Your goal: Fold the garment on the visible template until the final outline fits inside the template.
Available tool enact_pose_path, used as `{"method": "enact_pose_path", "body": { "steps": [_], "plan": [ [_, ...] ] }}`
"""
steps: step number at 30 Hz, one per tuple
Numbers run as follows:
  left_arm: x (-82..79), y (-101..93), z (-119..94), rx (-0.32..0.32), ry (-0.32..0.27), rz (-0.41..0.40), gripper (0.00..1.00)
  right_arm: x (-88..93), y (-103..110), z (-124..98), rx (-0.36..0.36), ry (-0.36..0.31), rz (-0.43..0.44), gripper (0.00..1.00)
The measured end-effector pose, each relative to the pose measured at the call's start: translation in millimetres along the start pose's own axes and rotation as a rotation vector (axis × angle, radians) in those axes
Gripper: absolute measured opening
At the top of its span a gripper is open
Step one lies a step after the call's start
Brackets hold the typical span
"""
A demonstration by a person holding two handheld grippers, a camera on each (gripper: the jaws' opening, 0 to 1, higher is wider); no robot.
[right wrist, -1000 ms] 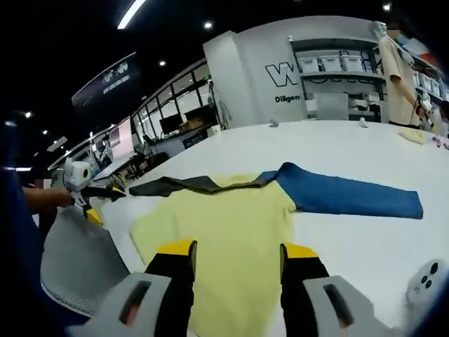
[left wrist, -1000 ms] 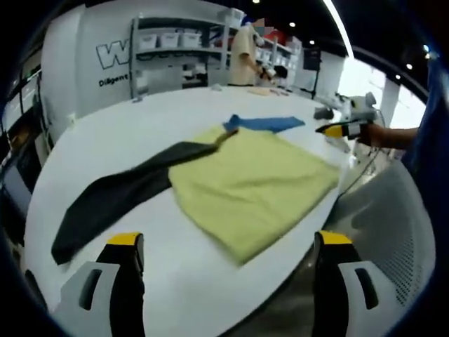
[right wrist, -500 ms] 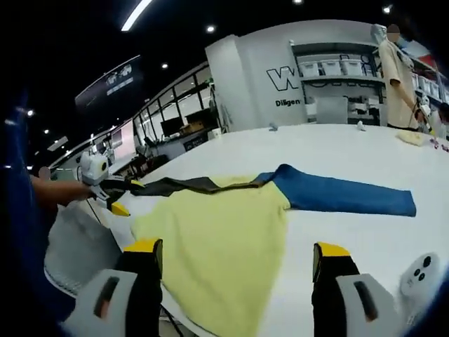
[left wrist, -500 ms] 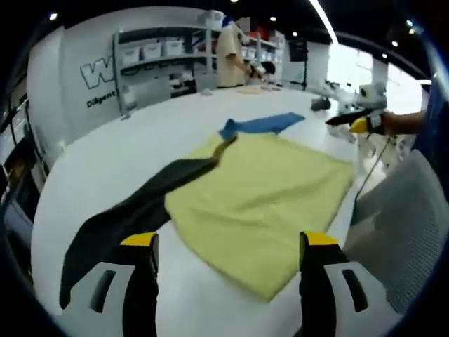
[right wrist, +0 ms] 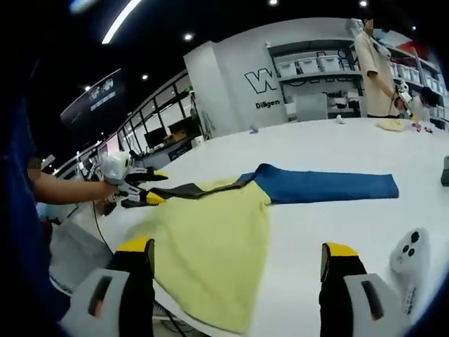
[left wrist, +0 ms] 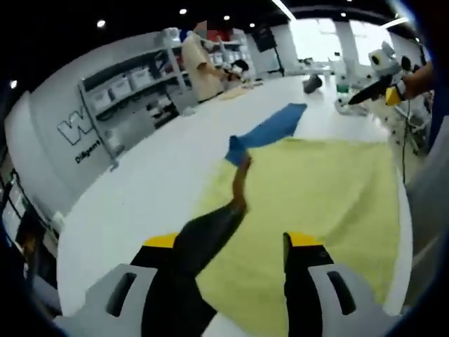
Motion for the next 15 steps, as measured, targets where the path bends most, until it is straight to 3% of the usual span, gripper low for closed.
{"method": "enact_pose_path", "body": {
  "steps": [2,4,12,15],
  "plan": [
    [0.7,1.4,7,0.023,0.003,0.023,0.43,0.6,-1,-2,0.012,-0.001,0.004,0.99],
    [-0.6,-0.8,11,0.040,0.002,0.039,0.38,1.9,-1,-5,0.027,-0.004,0.016,0.99],
    [15.7,-0.3,30,0.071,0.036,0.134,0.37,5.7,-2,-16,0.070,-0.002,0.037,0.99],
    [21.6,1.0,37,0.079,0.045,0.162,0.32,5.6,-3,-19,0.083,-0.004,0.047,0.99]
  ]
}}
Point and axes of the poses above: the point that each gripper's makers call its tool centre point, and the gripper's own axes: z roughly forward along the fingers, y roughly to its left, x roughly out of its underside, the point moved 9 cm from there along -z, roughly backward along the fingers, and after that the axes turned 14 degrees about -y, right-handed, at the moved point
